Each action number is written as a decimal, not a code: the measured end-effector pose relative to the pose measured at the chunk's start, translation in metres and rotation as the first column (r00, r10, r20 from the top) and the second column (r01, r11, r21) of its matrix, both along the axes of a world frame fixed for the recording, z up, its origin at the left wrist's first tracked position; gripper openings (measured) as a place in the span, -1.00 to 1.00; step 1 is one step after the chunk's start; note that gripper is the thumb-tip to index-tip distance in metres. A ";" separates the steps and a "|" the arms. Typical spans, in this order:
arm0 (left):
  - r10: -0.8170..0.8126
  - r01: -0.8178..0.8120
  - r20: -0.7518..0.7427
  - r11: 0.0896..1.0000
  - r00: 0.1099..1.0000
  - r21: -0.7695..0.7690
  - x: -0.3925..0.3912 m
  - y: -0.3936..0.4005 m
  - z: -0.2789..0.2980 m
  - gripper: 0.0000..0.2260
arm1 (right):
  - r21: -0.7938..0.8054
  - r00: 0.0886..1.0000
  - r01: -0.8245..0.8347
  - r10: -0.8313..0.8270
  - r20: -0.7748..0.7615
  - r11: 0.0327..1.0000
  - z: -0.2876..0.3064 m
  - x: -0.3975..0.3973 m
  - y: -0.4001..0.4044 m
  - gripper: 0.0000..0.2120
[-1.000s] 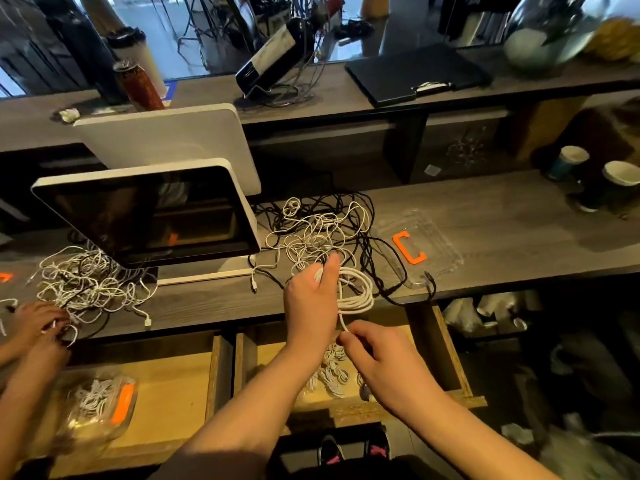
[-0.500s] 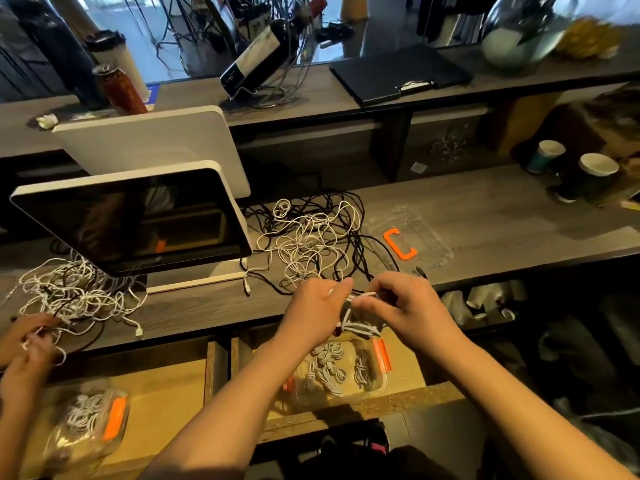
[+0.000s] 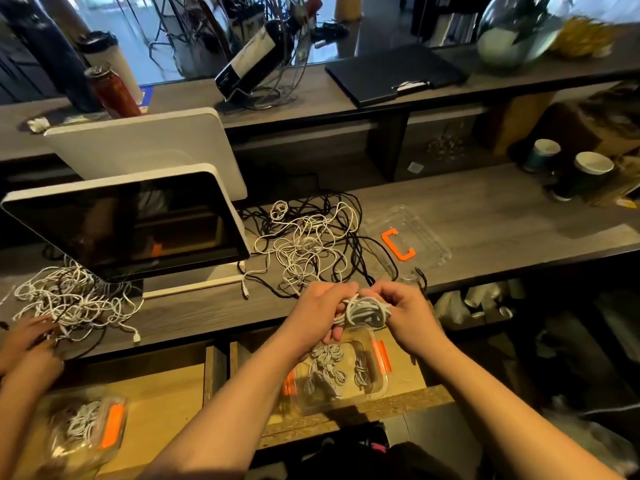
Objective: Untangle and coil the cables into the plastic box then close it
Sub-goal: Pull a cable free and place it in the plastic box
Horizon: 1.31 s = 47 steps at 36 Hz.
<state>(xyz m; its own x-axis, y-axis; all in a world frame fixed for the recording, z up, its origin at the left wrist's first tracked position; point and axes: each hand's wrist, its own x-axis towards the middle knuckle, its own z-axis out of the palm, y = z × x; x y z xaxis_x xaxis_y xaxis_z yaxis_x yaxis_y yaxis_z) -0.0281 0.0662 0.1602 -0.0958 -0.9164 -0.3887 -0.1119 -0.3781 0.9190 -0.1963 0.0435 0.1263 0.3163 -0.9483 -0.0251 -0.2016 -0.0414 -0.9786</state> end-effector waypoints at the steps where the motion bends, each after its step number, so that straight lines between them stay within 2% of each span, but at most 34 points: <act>1: 0.032 -0.032 -0.011 0.999 0.999 -0.001 -0.001 -0.001 -0.001 -0.67 | 0.015 1.000 0.000 0.000 -0.008 1.000 -0.002 0.001 0.003 -0.87; 5: 0.154 -0.155 -0.049 0.988 0.987 -0.011 -0.004 -0.004 -0.006 -0.68 | 0.073 0.997 -0.002 0.007 -0.073 0.997 -0.007 0.011 0.014 -0.81; 9: 0.316 -0.318 -0.064 0.948 0.947 -0.024 -0.007 -0.007 -0.010 -0.71 | 0.045 0.973 0.057 -0.046 -0.227 0.997 -0.014 0.023 0.023 -0.76; 12: 0.399 -0.402 -0.061 0.914 0.915 -0.057 -0.009 -0.008 -0.012 -0.73 | 0.019 0.946 -0.019 0.024 -0.323 1.000 -0.009 0.034 0.035 -0.74; 15: 0.472 -0.464 0.032 0.875 0.881 -0.139 -0.010 -0.012 -0.018 -0.66 | -0.074 0.878 -0.142 0.091 -0.470 0.987 -0.005 0.040 0.044 -0.64; 18: 0.499 -0.468 0.137 0.859 0.855 -0.207 -0.011 -0.015 -0.019 -0.59 | -0.115 0.809 -0.232 0.126 -0.574 0.966 -0.004 0.038 0.047 -0.81; 20: 0.500 -0.459 0.172 0.858 0.849 -0.230 -0.010 -0.017 -0.019 -0.56 | -0.119 0.765 -0.244 0.116 -0.633 0.962 0.000 0.039 0.047 -0.84; 23: 0.468 -0.402 0.223 0.870 0.855 -0.286 -0.008 -0.020 -0.015 -0.53 | -0.137 0.737 -0.216 0.070 -0.673 0.967 0.008 0.038 0.046 -0.82; 29: 0.404 -0.279 0.389 0.899 0.828 -0.338 0.000 -0.023 -0.018 -0.49 | -0.144 0.711 -0.260 0.089 -0.698 0.955 0.024 0.040 0.045 -0.81; 33: 0.269 -0.135 0.531 0.951 0.803 -0.278 0.007 -0.027 -0.022 -0.51 | -0.238 0.756 -0.242 0.029 -0.654 0.940 0.026 0.040 0.044 -0.68; 36: 0.135 -0.042 0.602 0.985 0.787 -0.166 0.011 -0.028 -0.025 -0.58 | -0.361 0.777 -0.222 -0.059 -0.627 0.906 0.021 0.036 0.035 -0.57; 40: -0.006 0.036 0.582 0.999 0.813 -0.040 0.012 -0.029 -0.025 -0.65 | -0.464 0.812 -0.205 -0.115 -0.573 0.862 0.018 0.023 0.018 -0.63; 44: -0.137 0.137 0.488 0.990 0.862 0.035 0.011 -0.034 -0.016 -0.57 | -0.533 0.863 -0.209 -0.102 -0.495 0.820 0.021 0.011 0.002 -0.68; 47: -0.220 0.204 0.435 0.975 0.873 0.084 0.008 -0.034 -0.007 -0.52 | -0.494 0.901 -0.180 -0.058 -0.429 0.851 0.025 0.002 -0.006 -0.65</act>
